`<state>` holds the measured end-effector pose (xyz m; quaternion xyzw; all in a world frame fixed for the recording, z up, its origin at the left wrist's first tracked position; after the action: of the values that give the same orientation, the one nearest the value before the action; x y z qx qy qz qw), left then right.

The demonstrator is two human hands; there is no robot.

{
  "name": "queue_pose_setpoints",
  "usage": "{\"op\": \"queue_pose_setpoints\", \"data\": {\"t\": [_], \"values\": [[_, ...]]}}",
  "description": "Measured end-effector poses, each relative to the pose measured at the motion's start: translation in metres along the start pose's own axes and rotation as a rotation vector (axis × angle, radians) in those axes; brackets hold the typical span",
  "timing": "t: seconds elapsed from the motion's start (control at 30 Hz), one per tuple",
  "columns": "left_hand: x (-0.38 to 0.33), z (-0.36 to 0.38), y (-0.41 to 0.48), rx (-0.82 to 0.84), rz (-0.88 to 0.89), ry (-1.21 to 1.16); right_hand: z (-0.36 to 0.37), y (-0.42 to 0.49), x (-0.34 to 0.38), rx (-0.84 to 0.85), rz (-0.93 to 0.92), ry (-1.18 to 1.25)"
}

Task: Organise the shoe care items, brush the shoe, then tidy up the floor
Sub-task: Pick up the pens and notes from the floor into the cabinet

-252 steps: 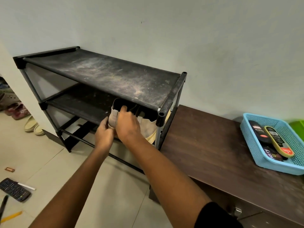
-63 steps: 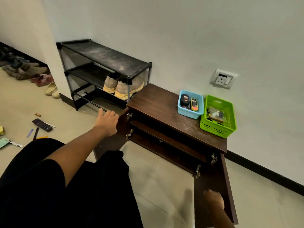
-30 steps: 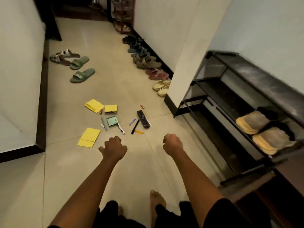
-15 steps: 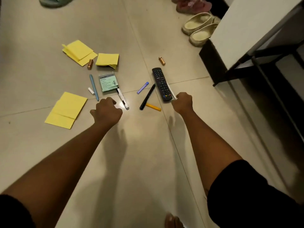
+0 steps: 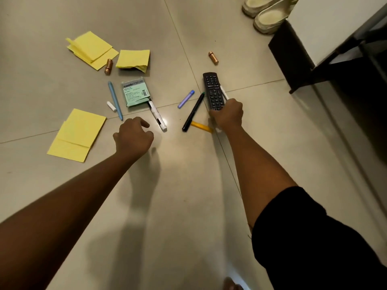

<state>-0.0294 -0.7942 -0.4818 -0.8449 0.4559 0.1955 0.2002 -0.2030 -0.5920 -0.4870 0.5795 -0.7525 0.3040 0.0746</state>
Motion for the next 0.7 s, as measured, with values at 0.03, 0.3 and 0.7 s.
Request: {"op": "queue_pose_setpoints", "data": {"t": [0.03,0.3,0.7], "values": [[-0.006,-0.001,-0.006,0.004,0.006,-0.008,-0.008,-0.005,-0.004,0.015,0.055,0.093],[-0.073,-0.051,-0.068,-0.039,0.034,-0.081,-0.118,-0.071,-0.048,0.163,0.372,0.570],[-0.251,-0.186,-0.222,0.063,0.283,-0.168,-0.368,-0.288,-0.126,0.065,0.440,0.828]]}}
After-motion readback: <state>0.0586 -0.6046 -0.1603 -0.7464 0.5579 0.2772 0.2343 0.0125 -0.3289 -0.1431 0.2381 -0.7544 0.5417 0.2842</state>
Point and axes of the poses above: each hand's wrist, its own y-axis towards the middle knuckle, its own z-axis out of the palm, x = y × z, the point moved 6 cm from there along y, towards the middle knuckle, and after that the axes turned 14 degrees about z, right-handed, at the moved point
